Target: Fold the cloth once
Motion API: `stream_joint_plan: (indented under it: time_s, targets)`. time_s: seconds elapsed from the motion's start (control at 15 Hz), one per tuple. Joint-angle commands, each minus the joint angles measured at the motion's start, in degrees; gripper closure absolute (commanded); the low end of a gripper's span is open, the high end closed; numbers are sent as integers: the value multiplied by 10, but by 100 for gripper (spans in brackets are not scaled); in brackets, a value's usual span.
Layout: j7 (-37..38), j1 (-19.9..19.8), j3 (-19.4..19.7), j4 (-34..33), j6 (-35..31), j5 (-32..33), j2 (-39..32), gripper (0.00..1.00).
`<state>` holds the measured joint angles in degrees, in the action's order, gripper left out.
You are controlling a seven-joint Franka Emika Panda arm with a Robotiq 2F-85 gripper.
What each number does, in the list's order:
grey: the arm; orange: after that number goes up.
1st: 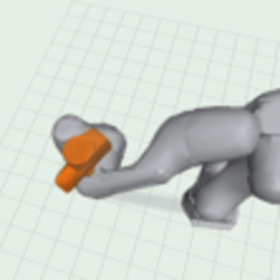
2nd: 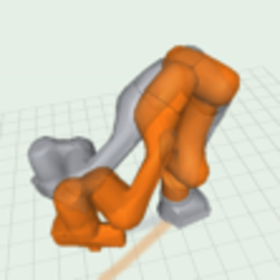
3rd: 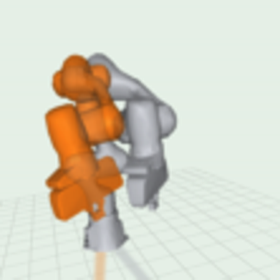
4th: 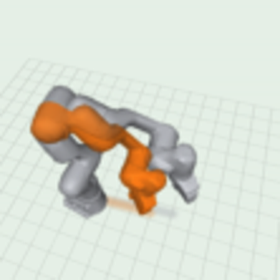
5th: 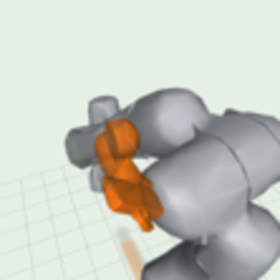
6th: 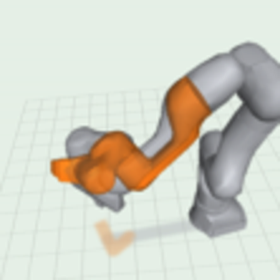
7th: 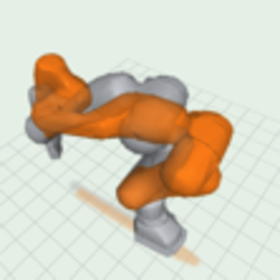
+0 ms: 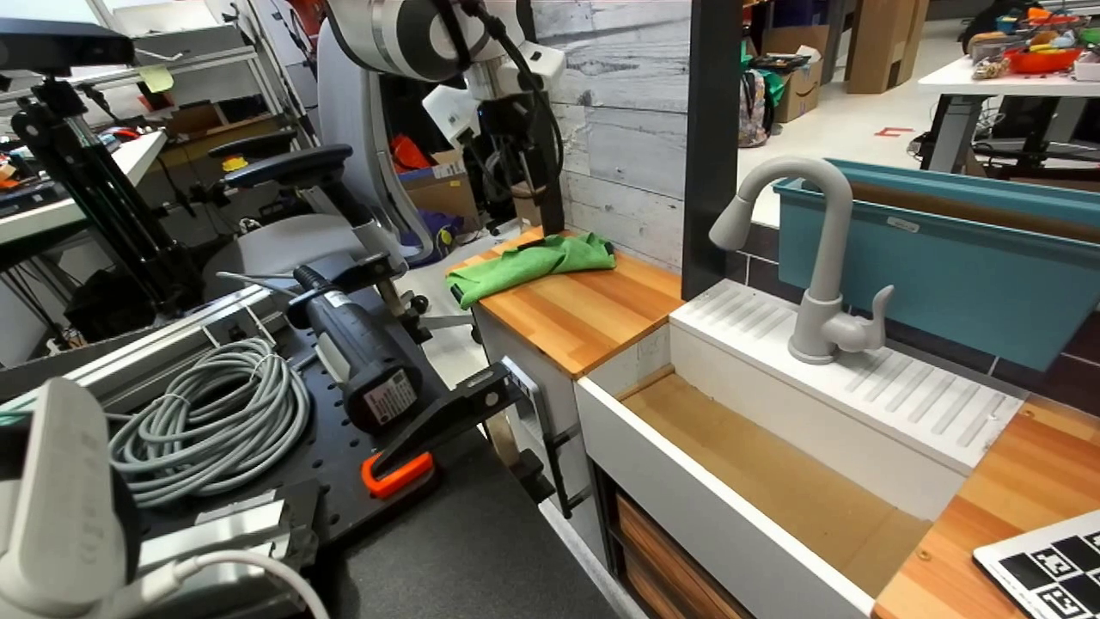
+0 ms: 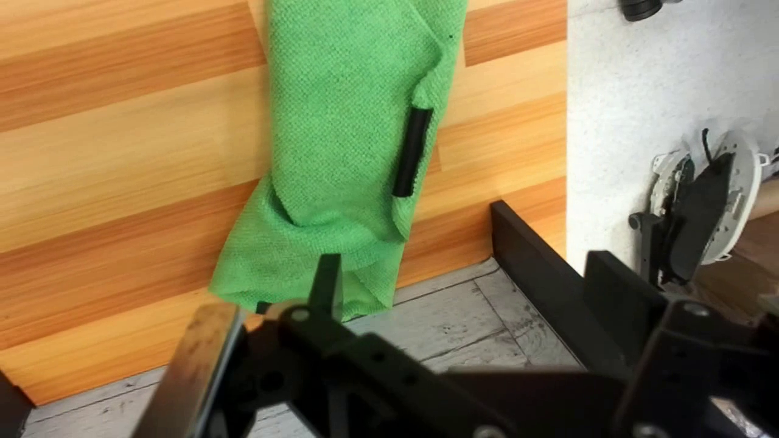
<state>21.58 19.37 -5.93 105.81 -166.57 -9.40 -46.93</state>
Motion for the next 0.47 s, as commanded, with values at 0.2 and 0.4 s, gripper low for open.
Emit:
stream_joint_plan:
  time_s: [0.2,0.4]
  targets:
    - [-5,3,2,-7,1,-6,-14,0]
    - [-5,3,2,-9,1,-6,-16,0]
